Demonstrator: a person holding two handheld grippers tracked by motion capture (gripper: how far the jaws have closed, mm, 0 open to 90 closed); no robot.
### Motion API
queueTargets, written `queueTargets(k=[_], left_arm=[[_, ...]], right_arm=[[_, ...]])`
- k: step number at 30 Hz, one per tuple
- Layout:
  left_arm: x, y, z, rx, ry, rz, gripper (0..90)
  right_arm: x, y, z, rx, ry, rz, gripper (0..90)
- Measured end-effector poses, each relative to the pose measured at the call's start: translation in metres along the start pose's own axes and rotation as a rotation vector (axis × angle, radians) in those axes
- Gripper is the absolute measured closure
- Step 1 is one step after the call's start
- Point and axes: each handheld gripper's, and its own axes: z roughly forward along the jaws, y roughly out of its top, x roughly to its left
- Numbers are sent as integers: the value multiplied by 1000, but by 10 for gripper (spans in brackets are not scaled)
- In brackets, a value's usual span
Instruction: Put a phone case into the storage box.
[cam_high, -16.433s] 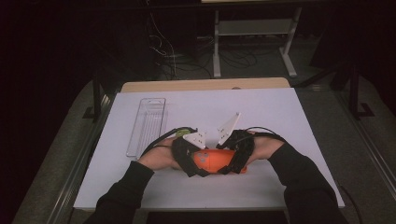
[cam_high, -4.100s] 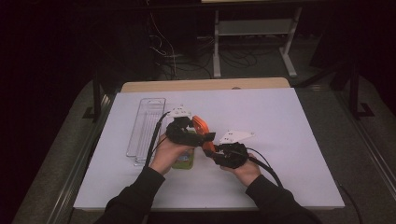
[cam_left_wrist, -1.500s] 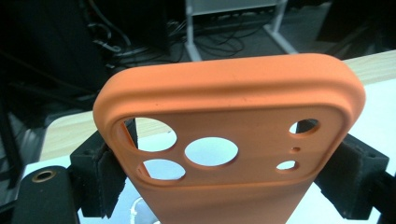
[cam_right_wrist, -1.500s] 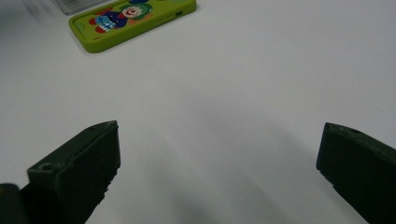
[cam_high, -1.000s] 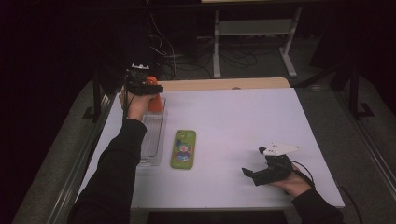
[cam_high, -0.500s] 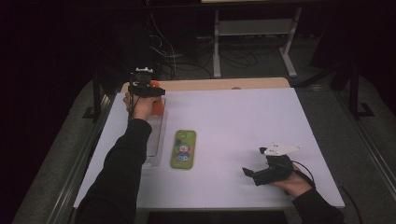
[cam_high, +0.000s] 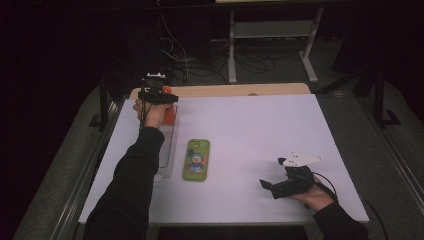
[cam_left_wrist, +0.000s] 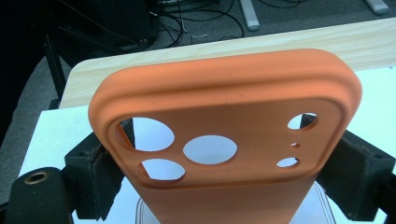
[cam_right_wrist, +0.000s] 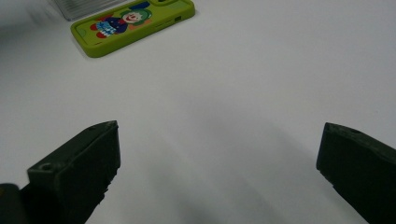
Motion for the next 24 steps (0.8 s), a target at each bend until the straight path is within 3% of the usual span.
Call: queueTargets(k=[7, 11, 15, 24], left_arm=[[1, -1, 4, 2, 4, 5, 44], [4, -1, 2, -9, -20, -3, 0], [8, 2, -7, -40, -46, 7, 0], [20, 4, -32, -39, -108, 7, 0]], right_arm=[[0, 0, 0, 0, 2, 0, 0], [0, 0, 0, 0, 0, -3, 0], [-1, 0, 0, -2, -1, -2, 0], [0, 0, 0, 1, -1, -4, 0]])
